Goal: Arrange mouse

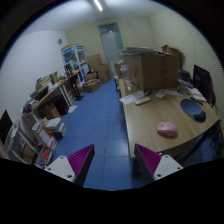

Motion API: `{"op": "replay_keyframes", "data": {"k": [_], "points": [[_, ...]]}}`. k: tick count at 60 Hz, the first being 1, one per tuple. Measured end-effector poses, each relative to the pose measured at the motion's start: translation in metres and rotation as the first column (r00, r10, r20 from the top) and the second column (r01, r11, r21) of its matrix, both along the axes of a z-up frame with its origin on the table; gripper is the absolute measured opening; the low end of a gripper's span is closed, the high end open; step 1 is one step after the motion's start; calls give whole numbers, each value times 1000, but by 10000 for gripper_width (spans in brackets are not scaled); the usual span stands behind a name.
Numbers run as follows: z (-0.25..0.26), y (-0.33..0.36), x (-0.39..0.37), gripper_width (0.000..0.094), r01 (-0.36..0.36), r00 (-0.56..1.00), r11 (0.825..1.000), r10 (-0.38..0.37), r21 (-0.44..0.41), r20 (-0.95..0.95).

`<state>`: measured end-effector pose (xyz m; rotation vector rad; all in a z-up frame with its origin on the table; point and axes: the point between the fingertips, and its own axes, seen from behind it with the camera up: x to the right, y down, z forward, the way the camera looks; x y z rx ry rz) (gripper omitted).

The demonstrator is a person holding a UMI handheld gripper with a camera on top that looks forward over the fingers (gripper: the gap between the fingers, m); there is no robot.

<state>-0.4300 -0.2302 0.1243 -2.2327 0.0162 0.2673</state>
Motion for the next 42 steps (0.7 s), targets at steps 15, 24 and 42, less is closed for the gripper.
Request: {"op": "replay_keyframes", "data": {"k": [15,24,42], "points": [[-10,-3,64,830,80,994,996,-82,28,74],[-43,14,141,831,118,986,993,-119,21,118],[-120,77,228,830,28,981,1000,-27,-5,192]]}}
